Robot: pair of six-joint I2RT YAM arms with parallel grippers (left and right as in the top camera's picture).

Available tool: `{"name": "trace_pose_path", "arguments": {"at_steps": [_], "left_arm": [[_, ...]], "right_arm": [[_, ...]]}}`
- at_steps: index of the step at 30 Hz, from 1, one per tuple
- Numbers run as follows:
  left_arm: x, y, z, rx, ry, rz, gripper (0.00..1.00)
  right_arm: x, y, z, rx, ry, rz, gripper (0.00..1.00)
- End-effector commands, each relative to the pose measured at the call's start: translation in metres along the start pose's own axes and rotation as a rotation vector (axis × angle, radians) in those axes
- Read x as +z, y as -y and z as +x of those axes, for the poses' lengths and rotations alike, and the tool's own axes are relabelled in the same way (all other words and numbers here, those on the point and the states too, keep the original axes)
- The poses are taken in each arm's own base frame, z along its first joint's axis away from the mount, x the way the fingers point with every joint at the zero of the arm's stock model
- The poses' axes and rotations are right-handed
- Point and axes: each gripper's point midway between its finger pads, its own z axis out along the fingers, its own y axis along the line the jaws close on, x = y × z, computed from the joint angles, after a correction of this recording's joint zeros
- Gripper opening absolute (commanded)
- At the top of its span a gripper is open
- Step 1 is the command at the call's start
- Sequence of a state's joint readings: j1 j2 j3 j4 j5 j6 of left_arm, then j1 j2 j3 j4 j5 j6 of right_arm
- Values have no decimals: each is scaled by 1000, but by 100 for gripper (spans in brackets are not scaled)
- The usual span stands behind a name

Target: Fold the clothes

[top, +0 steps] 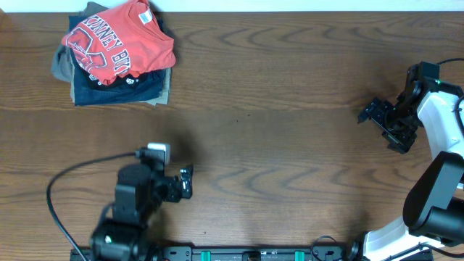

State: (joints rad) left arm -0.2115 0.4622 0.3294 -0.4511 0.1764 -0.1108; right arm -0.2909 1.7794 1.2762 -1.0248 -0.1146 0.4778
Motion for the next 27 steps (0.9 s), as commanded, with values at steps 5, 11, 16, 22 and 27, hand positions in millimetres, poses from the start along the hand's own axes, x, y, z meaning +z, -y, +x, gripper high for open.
{"name": "trace_pose_path", "arguments": {"at_steps": [5, 11, 16, 22, 27], "left_arm": [[2, -5, -2, 89, 213, 12, 98], [-9, -5, -18, 164, 325, -3, 98], [-20, -17, -31, 187, 407, -63, 98], [-17, -28, -40, 181, 496, -98, 98], [-18, -31, -52, 190, 584, -107, 98]], "right_arm": [[-5, -1, -4, -10, 18, -6, 99], [-5, -1, -4, -11, 18, -6, 99], [-5, -1, -4, -10, 18, -6, 99], [-5, -1, -4, -10, 18, -6, 99], [-5, -1, -4, -10, 18, -6, 99]]}}
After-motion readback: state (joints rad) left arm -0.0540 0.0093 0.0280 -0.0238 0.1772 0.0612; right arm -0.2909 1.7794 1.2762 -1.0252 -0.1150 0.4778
